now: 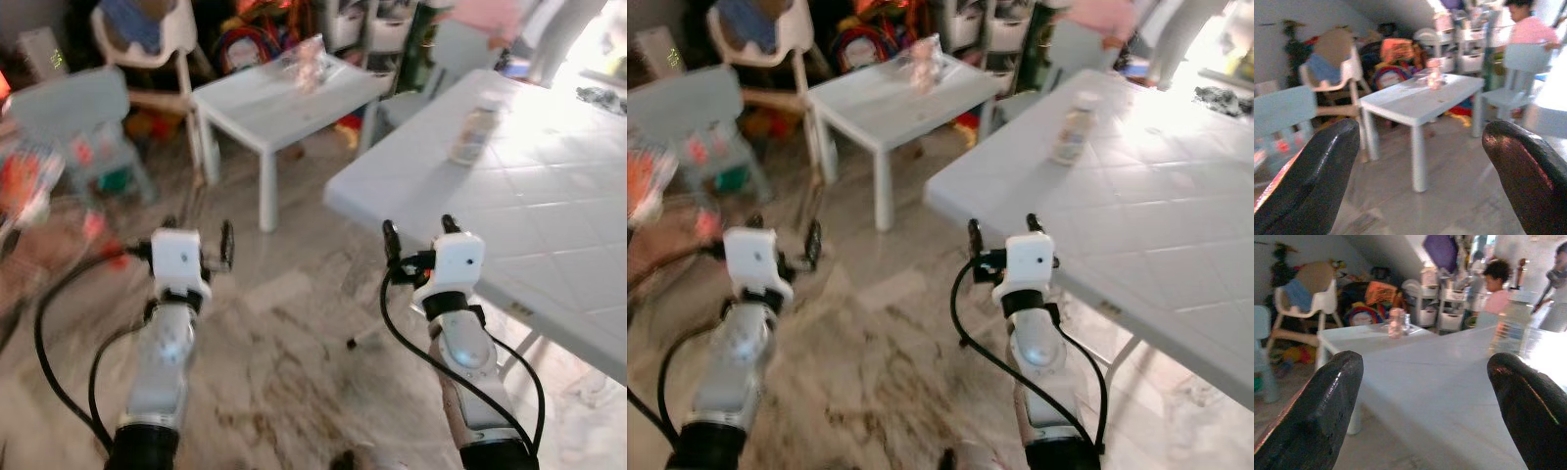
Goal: Restocking fridge
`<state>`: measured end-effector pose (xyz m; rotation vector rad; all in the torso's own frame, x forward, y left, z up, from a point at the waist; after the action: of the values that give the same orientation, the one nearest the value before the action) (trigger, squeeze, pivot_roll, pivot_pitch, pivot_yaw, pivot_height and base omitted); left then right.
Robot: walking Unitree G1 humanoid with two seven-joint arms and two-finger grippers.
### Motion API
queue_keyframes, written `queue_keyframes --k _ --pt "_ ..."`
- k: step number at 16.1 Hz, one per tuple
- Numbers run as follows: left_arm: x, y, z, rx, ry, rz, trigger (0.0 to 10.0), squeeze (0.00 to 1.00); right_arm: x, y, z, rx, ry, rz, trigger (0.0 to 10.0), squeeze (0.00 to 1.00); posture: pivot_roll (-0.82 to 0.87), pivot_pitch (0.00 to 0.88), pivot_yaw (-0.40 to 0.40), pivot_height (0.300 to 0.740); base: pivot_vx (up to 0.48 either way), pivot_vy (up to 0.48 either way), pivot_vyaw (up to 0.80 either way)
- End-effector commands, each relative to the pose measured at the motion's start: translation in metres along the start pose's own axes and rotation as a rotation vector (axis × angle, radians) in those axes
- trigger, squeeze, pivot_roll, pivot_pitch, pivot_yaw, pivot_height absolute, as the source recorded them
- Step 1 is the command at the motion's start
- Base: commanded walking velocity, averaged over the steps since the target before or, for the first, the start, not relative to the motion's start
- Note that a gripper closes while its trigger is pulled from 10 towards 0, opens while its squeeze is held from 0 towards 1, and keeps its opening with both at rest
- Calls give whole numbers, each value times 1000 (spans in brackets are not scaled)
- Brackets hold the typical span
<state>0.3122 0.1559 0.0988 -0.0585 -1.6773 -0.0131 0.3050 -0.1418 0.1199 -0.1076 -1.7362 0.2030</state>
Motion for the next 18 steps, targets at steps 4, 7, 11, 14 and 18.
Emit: queue_keyframes --k 4,7,11,14,18 --pt "3 -15 -6 -46 -14 19 10000 0 0 -11 -3 -35 -12 10 10000 0 65 30 -31 740 446 0 -800" --pt "3 -16 -5 -53 -14 22 10000 0 0 -15 -3 -43 -16 11 10000 0 66 28 -31 740 381 0 -800" --pt "5 -19 -7 -61 -22 31 10000 0 1 -12 -6 -33 -31 -13 10000 0 77 28 -33 740 341 0 -800" --pt "8 -17 -11 -51 -33 34 10000 0 5 -8 -9 -12 -51 -32 10000 0 80 29 -34 740 425 0 -267" --pt "9 -13 -15 -36 -35 24 10000 0 7 -5 -13 14 -69 -40 10000 0 86 30 -33 740 413 199 0"
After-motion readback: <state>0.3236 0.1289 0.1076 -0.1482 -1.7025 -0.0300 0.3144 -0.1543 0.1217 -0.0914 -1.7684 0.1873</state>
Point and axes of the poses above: a point about 5 cm out from each wrist's last joint towards the gripper, its own z axis pointing back from the gripper into the wrist, its own x axis along the axis of the wrist's last joint, y = z × x, the point moved 3 cm from there along -z, pointing out of the wrist towards the gripper, and after that the axes turned 7 degrees about z, right-handed, at the moved point
